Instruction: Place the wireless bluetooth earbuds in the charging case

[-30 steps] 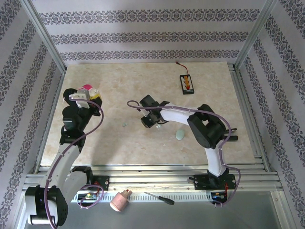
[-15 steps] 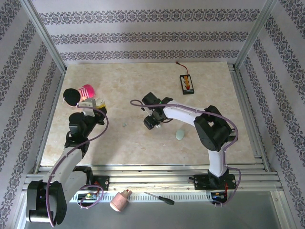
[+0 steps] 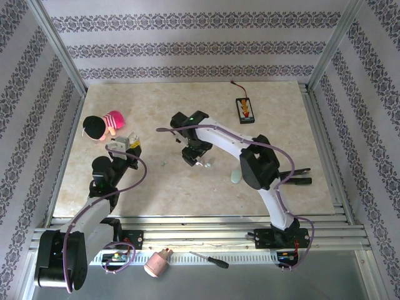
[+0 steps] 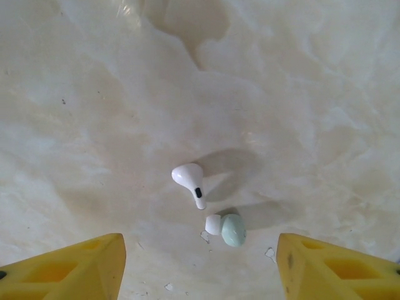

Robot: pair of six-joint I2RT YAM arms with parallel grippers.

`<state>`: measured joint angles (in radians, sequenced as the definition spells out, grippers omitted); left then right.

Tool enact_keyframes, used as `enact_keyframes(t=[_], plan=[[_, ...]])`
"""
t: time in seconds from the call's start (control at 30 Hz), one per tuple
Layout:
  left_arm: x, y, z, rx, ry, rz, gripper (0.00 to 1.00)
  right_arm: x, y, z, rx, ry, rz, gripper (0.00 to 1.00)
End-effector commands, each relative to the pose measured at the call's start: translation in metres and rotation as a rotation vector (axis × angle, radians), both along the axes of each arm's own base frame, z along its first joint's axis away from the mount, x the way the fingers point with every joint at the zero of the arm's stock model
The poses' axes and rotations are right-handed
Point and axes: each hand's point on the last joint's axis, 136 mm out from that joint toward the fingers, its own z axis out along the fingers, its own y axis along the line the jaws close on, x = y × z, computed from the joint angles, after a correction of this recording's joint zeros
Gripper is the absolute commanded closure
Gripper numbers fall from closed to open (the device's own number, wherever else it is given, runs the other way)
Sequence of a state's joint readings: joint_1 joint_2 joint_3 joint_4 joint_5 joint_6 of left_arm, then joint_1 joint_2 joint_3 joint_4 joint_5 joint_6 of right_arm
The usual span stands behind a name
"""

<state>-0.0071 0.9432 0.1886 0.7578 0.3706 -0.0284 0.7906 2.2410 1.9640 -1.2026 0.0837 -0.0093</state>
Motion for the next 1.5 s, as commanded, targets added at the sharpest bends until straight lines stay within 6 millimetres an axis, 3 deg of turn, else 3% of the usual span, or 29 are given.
enact_keyframes(t=[0.0,0.27,0.6,0.97,1.23,1.47], plan=[[-0.006,-0.006,0.019,0.069,-0.115,-0.029,0.96,-0.013,-0.016,0.001,-0.133,0.075,0.044,0.37],[-0.007,-0.005,0.016,0.091,-0.112,-0.025,0.96,-0.003,-0.003,-0.009,-0.181,0.105,0.079,0.46],[-0.005,-0.006,0.012,0.086,-0.106,-0.031,0.96,-0.005,0.001,-0.032,-0.215,0.161,0.11,0.47],[-0.003,-0.008,0.009,0.08,-0.098,-0.042,0.96,-0.004,0.002,-0.051,-0.236,0.177,0.107,0.57],[-0.003,-0.009,0.008,0.08,-0.097,-0.049,0.96,-0.002,0.0,-0.056,-0.25,0.174,0.107,0.65],[-0.004,-0.01,0.008,0.08,-0.097,-0.057,0.96,0.001,0.002,-0.049,-0.224,0.145,0.095,0.74]])
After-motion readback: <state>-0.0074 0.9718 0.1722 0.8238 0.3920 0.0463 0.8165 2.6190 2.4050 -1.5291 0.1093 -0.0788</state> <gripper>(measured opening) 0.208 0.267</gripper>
